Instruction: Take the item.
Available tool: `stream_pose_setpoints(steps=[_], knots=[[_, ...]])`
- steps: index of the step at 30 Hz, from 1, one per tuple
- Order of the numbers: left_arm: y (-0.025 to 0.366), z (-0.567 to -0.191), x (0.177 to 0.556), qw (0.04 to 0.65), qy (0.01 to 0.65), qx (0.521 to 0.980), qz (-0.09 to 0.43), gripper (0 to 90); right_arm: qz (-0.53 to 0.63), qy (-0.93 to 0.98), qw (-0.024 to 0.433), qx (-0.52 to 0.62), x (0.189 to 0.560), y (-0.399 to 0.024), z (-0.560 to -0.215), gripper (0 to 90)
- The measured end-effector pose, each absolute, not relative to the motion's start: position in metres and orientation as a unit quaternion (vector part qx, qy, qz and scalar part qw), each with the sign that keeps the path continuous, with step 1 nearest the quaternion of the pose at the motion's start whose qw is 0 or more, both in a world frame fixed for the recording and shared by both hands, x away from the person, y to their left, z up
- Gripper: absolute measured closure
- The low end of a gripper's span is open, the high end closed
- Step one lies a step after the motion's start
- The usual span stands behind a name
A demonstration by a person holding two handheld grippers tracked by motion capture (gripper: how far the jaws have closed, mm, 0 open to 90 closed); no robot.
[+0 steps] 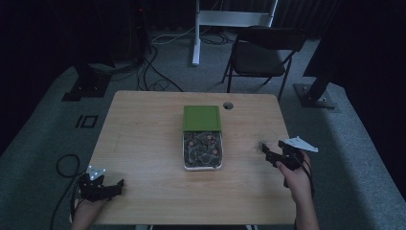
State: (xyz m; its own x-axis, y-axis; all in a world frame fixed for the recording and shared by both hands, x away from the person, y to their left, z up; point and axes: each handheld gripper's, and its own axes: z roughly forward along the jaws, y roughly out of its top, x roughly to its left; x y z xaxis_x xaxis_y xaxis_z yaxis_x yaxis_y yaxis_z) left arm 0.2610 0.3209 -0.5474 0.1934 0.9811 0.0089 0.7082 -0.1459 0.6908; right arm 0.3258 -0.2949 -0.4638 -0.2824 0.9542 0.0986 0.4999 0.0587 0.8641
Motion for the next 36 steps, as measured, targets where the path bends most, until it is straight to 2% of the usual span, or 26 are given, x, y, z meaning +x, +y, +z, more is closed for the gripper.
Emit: stream_pose_setpoints(steps=[36], knots=[[0.321, -0.547, 0.261, 0.285, 0.588, 0.718, 0.24, 1.7, 0.41, 0.696, 0.224, 0.546, 0.289, -0.301, -0.521, 25.3]])
